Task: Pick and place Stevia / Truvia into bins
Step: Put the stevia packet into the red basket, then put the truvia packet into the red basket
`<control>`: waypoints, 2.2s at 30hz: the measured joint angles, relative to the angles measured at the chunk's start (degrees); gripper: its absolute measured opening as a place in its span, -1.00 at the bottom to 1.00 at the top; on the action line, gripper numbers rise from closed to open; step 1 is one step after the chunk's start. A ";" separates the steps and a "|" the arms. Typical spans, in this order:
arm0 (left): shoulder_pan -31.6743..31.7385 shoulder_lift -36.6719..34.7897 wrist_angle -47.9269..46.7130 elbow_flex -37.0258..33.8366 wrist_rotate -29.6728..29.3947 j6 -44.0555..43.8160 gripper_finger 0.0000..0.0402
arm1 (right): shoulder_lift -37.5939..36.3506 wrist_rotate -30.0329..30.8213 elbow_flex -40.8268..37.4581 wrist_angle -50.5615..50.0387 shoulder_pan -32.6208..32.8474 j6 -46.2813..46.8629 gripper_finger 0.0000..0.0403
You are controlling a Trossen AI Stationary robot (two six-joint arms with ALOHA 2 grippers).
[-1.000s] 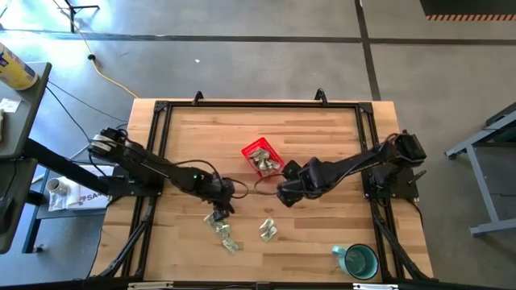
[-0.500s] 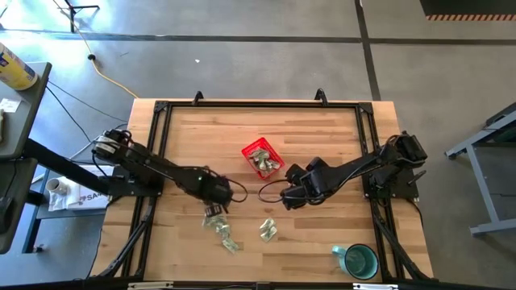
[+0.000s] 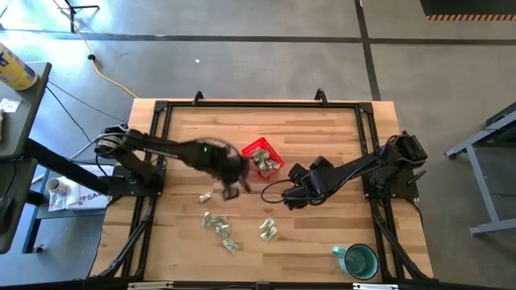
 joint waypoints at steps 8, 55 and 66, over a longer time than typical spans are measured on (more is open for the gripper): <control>14.02 3.17 23.87 2.19 5.44 9.31 -0.79 | -3.61 -1.91 0.00 -5.61 5.34 10.42 0.52; -12.76 -2.61 12.38 -30.99 2.02 -28.97 -0.18 | -4.95 -4.95 -7.52 7.13 1.97 -0.16 0.52; -1.33 -4.87 12.10 -15.94 -0.08 -10.07 -0.77 | -4.95 -4.85 -7.52 5.07 6.86 9.70 0.52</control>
